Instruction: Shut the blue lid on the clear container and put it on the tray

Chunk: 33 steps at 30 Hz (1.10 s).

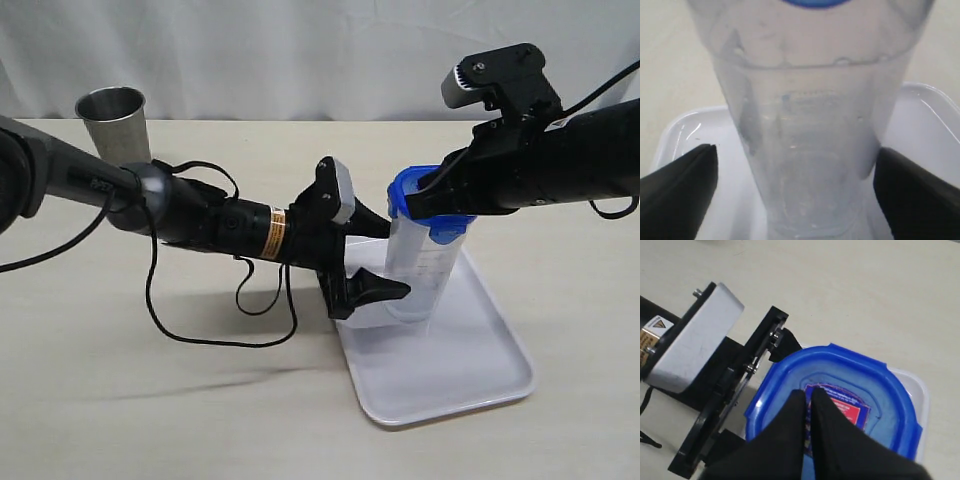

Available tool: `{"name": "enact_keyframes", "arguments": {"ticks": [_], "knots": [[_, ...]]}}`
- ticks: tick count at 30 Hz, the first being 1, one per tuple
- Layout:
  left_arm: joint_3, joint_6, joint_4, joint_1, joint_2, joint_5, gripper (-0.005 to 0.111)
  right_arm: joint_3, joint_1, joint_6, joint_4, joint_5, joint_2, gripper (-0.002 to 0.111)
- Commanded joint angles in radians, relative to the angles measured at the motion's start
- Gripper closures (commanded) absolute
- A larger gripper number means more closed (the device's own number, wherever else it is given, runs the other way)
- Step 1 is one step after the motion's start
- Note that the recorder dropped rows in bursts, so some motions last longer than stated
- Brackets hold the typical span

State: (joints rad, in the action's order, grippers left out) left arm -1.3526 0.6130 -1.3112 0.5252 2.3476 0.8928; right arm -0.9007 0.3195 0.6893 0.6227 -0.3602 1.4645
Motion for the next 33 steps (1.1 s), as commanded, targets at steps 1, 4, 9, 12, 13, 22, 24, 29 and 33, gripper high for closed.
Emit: {"name": "enact_keyframes", "arguments": {"ticks": [1,4,9,12,13,22,24,29,33], "knots": [[0.001,0.097,-0.1,-0.045,-0.05,-0.051,0.027,0.005,-0.003,0.006,-0.013,-0.032,0.011,0.104],[0.001,0.186,-0.313,-0.054,-0.113,-0.124,0.07,0.005,-0.003,0.029,-0.011,-0.019,0.002,0.104],[0.004,0.598,-0.433,-0.054,-0.254,-0.222,0.107,0.005,-0.003,0.038,-0.011,0.02,-0.134,0.104],[0.004,0.708,-0.433,-0.06,-0.33,-0.29,0.107,0.037,-0.003,0.053,-0.011,0.04,-0.266,0.104],[0.017,0.728,-0.433,-0.06,-0.368,-0.352,0.107,0.08,-0.003,0.053,-0.002,0.098,-0.339,0.104],[0.192,0.713,-0.267,-0.06,-0.615,-0.654,0.107,0.308,-0.003,0.03,0.026,0.414,-0.71,0.104],[0.232,0.679,-0.215,-0.06,-0.673,-0.676,0.107,0.332,-0.003,0.024,0.026,0.427,-0.783,0.104],[0.355,0.426,0.064,-0.06,-0.824,-0.661,0.107,0.372,-0.003,0.024,0.026,0.438,-0.922,0.104],[0.482,0.093,0.443,-0.06,-0.959,-0.591,0.107,0.405,-0.003,0.024,0.026,0.456,-0.998,0.104]]}}
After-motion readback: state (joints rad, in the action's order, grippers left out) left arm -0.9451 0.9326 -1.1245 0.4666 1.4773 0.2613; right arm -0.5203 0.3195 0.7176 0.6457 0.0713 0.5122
